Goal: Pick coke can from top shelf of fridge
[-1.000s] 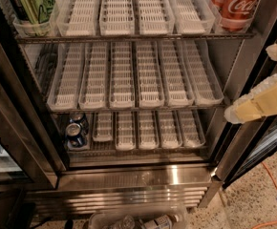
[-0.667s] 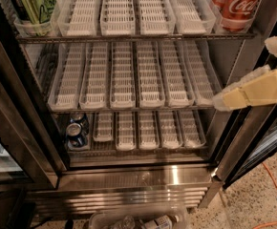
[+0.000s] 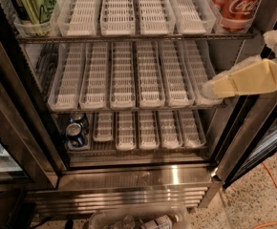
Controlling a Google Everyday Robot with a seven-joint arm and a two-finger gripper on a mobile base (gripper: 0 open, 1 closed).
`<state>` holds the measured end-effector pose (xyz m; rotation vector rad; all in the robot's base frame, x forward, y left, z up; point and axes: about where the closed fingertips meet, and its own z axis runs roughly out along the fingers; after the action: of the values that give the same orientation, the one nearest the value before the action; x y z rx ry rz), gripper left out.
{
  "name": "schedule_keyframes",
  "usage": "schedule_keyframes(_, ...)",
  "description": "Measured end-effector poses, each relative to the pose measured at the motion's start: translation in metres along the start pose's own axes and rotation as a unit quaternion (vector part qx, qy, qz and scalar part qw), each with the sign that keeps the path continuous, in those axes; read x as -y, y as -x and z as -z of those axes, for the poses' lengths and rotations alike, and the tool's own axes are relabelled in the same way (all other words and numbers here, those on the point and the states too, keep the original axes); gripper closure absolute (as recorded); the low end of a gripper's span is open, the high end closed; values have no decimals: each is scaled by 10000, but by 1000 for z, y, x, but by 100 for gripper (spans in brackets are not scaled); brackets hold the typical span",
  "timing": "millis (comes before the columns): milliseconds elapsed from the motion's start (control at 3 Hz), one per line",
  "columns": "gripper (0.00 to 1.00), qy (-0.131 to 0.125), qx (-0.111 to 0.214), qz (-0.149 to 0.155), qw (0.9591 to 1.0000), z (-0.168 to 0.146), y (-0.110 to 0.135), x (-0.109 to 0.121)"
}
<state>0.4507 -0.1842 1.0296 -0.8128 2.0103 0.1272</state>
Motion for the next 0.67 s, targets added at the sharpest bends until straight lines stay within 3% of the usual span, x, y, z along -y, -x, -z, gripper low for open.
schedule_keyframes(333, 0, 13, 15, -63, 10000, -3, 3, 1)
schedule_keyframes(667, 0, 278, 80, -324, 9991, -22, 4, 6)
